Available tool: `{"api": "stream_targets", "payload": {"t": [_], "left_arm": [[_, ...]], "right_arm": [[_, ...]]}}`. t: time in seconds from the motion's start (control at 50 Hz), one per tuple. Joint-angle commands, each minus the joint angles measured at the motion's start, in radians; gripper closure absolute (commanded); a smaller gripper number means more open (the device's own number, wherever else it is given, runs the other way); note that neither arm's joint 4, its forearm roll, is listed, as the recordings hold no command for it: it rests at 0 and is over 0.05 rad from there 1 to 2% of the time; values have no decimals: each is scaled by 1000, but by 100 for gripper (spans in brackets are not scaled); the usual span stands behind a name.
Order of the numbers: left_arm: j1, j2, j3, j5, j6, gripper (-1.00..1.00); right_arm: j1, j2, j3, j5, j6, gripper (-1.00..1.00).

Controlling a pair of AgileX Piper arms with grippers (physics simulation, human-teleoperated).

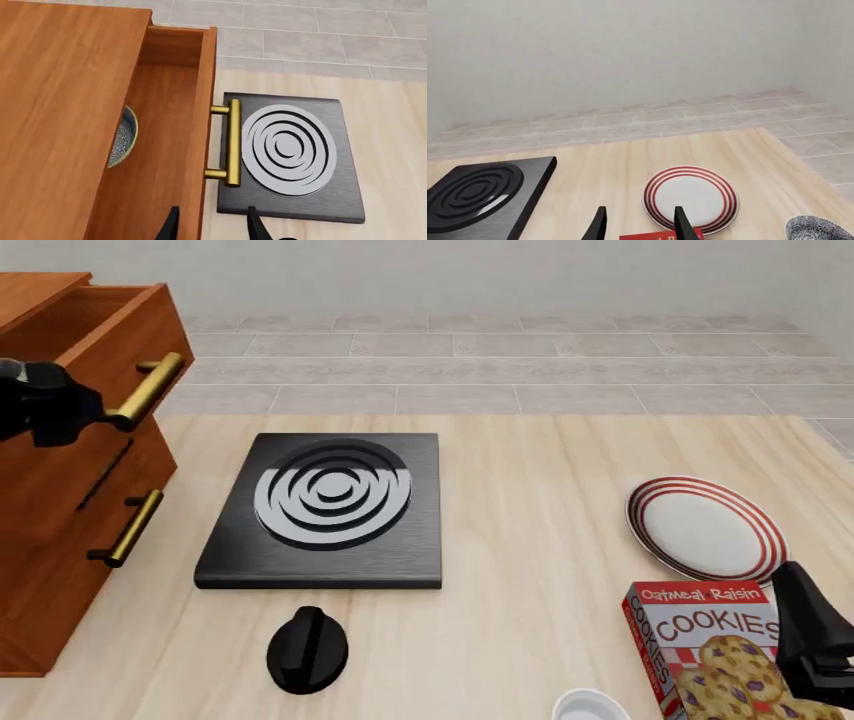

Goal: Pick the akita bowl in the top layer of the wooden cabinet and place it on the plate.

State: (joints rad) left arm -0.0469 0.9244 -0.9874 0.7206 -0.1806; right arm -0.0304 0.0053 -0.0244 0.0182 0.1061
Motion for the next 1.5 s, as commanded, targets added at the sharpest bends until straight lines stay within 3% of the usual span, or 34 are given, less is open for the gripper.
{"api": "stream_targets", "payload": {"t": [0.02, 1.5], "left_arm": [[-86, 177, 184, 47, -17, -100], [-303, 218, 160, 10, -111, -100]], "right_arm": [[-2, 1, 1, -1, 6, -100], [-5, -4, 1, -2, 7, -100]]}}
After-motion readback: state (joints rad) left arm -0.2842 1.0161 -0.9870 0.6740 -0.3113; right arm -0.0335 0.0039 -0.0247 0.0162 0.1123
